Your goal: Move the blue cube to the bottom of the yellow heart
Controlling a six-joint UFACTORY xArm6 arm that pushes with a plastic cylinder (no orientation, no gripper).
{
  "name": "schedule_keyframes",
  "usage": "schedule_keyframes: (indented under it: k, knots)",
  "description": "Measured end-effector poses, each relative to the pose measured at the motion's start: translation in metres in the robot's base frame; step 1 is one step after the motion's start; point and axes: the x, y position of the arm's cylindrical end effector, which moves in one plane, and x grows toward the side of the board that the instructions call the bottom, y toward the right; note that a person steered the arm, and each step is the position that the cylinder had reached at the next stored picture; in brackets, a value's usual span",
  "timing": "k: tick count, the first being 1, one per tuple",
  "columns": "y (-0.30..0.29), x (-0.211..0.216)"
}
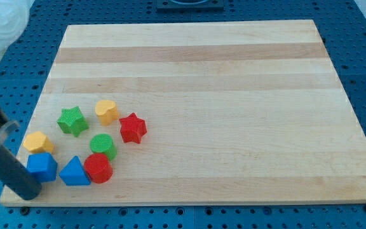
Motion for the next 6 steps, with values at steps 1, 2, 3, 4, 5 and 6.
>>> schedule_keyframes:
  k: [1,2,3,4,5,6]
  knots:
    - [-0.009,-0.011]
    - [0.019,-0.033]
    - [0.046,-0.052]
    - [0.066,-0.073]
    - [0.070,-0.085]
    - [0.051,-0.080]
